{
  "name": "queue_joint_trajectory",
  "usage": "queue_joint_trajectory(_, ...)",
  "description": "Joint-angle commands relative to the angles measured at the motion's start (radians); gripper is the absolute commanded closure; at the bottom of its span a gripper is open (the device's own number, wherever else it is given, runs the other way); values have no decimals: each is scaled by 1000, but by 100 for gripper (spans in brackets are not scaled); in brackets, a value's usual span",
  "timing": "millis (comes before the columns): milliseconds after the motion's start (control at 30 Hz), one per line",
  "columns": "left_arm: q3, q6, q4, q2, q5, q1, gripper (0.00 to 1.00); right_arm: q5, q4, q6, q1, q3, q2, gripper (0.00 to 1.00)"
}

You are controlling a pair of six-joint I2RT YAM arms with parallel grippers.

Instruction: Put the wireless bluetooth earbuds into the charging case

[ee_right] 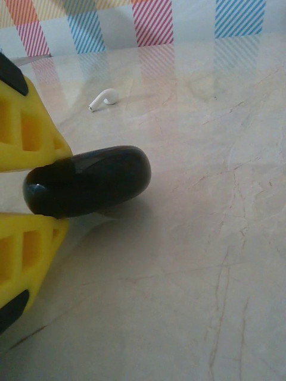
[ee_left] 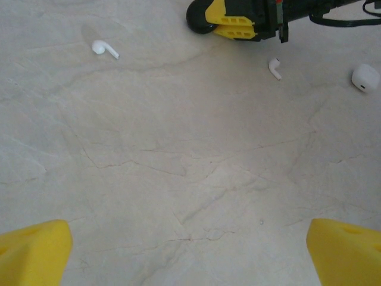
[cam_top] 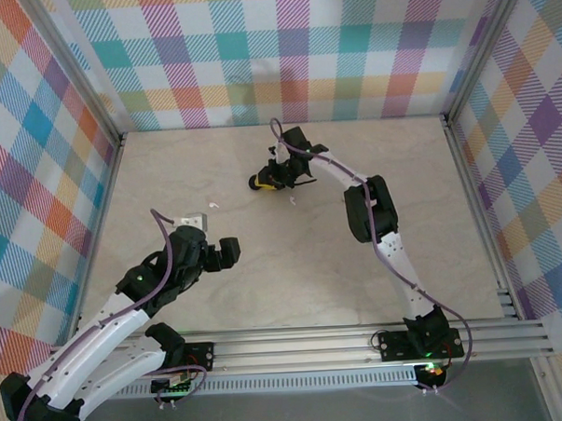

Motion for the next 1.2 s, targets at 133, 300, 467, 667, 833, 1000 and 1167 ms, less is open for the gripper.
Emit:
queue_joint_trajectory(133,14,-10,37,21,35,9,0,47,-144,-51,-4,32,-27,63)
queue_joint_trajectory(300,31,8,44,27,30,9,0,116,-245,-121,-5,43,-103,59)
queue_joint_trajectory(467,51,55,94,62,64,9,0,176,-321,-185,-7,-12,-236,57)
queue_joint_trajectory(667,128,40,121,184,44,9,0,314,-195,-147,-64,-367,-505,56)
queue_joint_trajectory(833,257,50,35,379,50,8,0,456,-172,-74,-154,-626,-669,49)
queue_joint_trajectory(1000,278,76,147,472,166,-1,0,567,-262,-50,-206,-743,-710,42)
queue_joint_trajectory(1167,317,166,187,534,323,-2,0,614,-285,6,-218,-768,-680,36)
